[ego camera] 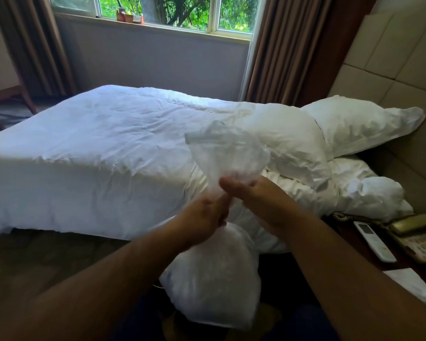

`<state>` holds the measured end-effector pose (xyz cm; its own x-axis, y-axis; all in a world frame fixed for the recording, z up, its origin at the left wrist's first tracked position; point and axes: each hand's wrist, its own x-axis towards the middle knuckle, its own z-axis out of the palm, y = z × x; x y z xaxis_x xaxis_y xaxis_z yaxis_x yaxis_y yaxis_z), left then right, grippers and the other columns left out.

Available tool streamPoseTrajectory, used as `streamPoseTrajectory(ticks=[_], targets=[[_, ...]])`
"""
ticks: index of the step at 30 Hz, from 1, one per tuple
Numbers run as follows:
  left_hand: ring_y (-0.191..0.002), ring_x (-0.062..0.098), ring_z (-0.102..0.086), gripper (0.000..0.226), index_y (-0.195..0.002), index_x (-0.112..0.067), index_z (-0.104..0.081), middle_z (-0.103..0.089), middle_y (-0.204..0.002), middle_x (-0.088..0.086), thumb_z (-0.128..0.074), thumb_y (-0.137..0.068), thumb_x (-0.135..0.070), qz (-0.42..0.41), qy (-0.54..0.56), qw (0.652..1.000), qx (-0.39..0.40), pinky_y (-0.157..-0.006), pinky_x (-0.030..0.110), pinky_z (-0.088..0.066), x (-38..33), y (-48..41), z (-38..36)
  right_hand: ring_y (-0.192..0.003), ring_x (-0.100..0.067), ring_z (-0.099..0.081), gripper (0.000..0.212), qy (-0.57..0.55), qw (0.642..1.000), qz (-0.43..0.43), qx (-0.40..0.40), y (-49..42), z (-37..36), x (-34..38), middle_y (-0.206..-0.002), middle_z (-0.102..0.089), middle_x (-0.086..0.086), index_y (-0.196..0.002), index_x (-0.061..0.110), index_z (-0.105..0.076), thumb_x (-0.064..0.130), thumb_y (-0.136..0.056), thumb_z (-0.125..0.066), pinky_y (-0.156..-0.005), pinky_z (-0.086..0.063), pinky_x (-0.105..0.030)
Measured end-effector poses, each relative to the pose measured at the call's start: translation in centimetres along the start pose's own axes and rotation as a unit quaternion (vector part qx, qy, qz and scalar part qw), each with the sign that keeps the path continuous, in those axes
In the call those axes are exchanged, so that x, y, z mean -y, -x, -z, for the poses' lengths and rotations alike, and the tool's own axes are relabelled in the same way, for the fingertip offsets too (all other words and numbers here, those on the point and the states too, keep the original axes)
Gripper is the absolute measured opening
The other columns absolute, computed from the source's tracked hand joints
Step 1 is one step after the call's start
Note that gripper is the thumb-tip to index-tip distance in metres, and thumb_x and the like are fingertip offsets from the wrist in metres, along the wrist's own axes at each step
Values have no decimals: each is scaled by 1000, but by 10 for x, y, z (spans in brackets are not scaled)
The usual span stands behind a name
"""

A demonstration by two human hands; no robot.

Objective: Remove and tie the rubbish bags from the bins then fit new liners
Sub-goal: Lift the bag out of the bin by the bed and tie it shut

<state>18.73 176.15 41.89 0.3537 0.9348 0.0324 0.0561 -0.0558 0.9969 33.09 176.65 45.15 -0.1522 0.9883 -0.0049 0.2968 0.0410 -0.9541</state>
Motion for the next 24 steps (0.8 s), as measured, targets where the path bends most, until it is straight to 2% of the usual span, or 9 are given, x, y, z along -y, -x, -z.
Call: streamPoseTrajectory(ticks=[3, 5, 7, 10, 13, 16, 20, 22, 24], targets=[[-52, 10, -45, 50, -80, -2, -56, -47, -58, 0, -53, -96, -49, -58, -22, 997, 54, -56, 29, -41, 8, 4, 3, -93, -27, -74, 36, -46, 998, -4, -53, -4, -7, 3, -92, -78, -7, -88, 15, -79, 50, -81, -74, -95, -55, -55], [-77, 13, -65, 28, -102, -9, -65, -67, -84, 5, -68, -91, -34, -90, -75, 991, 69, -70, 29, -53, 15, 9, 11, -89, -30, -75, 27, -92, 992, -12, -88, -3, -11, 4, -87, -78, -8, -77, 20, -80, 41, -90, -70, -93, -56, -57], [-104, 8, -65, 43, -127, -16, -59, -68, -114, -1, -75, -87, -20, -95, -133, 983, 84, -87, 27, -55, 22, 14, 20, -88, -30, -75, 30, -113, 989, 0, -98, -1, -13, 6, -87, -78, -9, -71, 23, -79, 42, -92, -67, -92, -57, -53], [-99, -5, -63, 34, -115, -29, -61, -66, -105, -10, -75, -86, -20, -70, -180, 977, 94, -80, 14, -52, 23, 18, 24, -74, -16, -75, 39, -121, 987, 26, -101, 7, -14, 16, -79, -78, -2, -65, 18, -75, 38, -97, -62, -73, -61, -33], [-89, -17, -59, 28, -100, -42, -57, -62, -90, -21, -71, -90, -21, -114, -223, 967, 55, -72, 3, -43, 20, 13, 18, -81, -16, -75, 39, -118, 987, 31, -103, 8, -11, 21, -86, -79, 2, -79, 16, -78, 43, -98, -58, -76, -62, -36], [-83, -12, -61, 8, -101, -26, -66, -65, -88, -16, -60, -97, -24, -124, -223, 966, 32, -71, 5, -44, 20, 8, 16, -92, -25, -75, 44, -94, 991, 31, -90, 2, -2, 15, -96, -78, -3, -91, 18, -80, 58, -87, -64, -88, -59, -49], [-94, -4, -61, 28, -113, -10, -69, -70, -106, -1, -51, -101, -27, -116, -225, 968, 5, -78, 5, -44, 27, 6, 17, -90, -19, -75, 66, 34, 996, 75, 47, 5, 20, -3, -94, -78, -6, -93, 15, -78, 72, -61, -74, -84, -57, -37], [-95, 5, -64, 42, -111, -15, -69, -71, -106, 0, -44, -100, -47, -83, -258, 962, 26, -84, 21, -51, 29, 5, 16, -98, -18, -73, 78, 97, 990, 42, 96, 6, 19, -15, -99, -78, -5, -97, 14, -79, 79, -52, -75, -95, -56, -40], [-99, 11, -65, 50, -111, -17, -67, -70, -107, -1, -37, -98, -55, -67, -301, 949, 59, -89, 31, -52, 29, 4, 12, -105, -12, -71, 78, 104, 991, 35, 72, 5, 11, -20, -106, -77, 2, -105, 19, -78, 77, -53, -75, -102, -52, -42]])
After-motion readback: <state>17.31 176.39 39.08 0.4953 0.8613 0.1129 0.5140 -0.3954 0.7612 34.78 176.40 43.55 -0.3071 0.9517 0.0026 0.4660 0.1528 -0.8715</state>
